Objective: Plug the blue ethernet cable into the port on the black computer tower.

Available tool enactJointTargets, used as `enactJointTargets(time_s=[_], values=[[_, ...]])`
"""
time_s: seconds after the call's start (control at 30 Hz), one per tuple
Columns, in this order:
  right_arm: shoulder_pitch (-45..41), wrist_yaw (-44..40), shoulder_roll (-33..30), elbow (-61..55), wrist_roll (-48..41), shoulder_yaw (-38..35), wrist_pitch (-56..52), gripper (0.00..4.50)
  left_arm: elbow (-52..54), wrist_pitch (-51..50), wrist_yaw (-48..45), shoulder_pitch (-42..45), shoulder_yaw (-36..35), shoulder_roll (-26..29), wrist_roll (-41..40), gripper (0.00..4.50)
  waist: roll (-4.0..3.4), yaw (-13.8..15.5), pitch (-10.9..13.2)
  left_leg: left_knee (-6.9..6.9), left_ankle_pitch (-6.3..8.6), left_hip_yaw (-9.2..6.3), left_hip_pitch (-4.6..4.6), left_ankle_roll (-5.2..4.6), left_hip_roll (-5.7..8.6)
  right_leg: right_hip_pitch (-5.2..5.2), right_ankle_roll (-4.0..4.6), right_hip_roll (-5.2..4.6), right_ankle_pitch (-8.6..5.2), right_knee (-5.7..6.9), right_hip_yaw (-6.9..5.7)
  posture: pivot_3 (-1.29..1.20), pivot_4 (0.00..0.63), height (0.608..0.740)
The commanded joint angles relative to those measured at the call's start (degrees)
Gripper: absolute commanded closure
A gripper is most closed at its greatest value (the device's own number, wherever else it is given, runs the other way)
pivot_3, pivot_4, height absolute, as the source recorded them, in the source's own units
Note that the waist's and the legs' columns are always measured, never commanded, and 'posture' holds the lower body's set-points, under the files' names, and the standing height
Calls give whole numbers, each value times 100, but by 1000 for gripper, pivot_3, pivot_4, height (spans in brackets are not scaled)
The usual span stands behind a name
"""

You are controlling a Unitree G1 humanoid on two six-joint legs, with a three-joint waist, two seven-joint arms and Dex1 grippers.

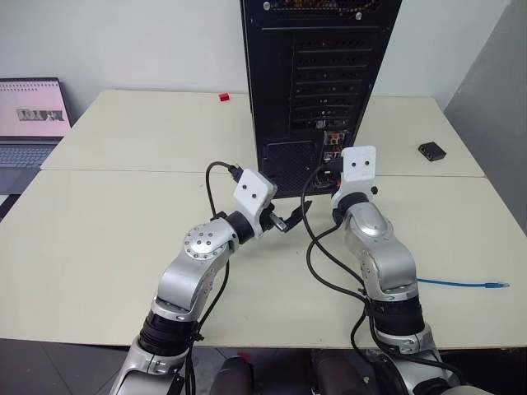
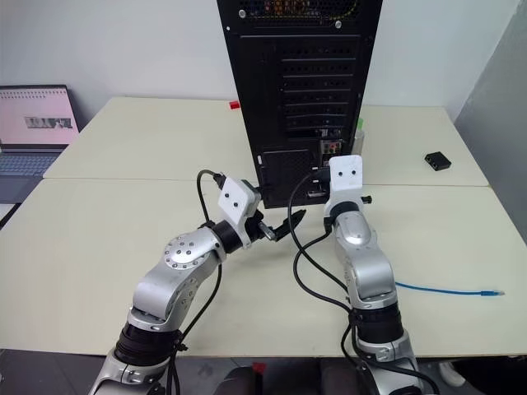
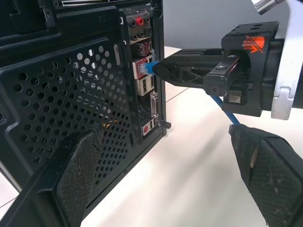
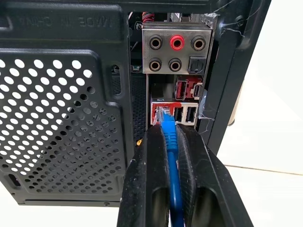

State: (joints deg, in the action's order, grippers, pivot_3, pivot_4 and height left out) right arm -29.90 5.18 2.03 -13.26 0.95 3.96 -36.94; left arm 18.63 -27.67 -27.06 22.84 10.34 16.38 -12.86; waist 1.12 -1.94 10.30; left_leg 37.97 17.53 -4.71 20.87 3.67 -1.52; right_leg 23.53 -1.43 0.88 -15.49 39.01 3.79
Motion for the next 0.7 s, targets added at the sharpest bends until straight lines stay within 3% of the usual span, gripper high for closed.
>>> enactJointTargets(time_s=[0.03,0.7], values=[[-219,55,111,2,-17,-88,128,4500,155,152,-27,29,-60,-2,10,17,0,-3,0,0,0,0,0,0,0,0,0,0,0,0,0,0,150,740],[-744,128,322,647,2,-136,340,4500,222,126,57,-19,-64,-15,36,17,0,-149,0,1,0,5,-7,0,-3,0,0,4,0,4,9,0,150,740]])
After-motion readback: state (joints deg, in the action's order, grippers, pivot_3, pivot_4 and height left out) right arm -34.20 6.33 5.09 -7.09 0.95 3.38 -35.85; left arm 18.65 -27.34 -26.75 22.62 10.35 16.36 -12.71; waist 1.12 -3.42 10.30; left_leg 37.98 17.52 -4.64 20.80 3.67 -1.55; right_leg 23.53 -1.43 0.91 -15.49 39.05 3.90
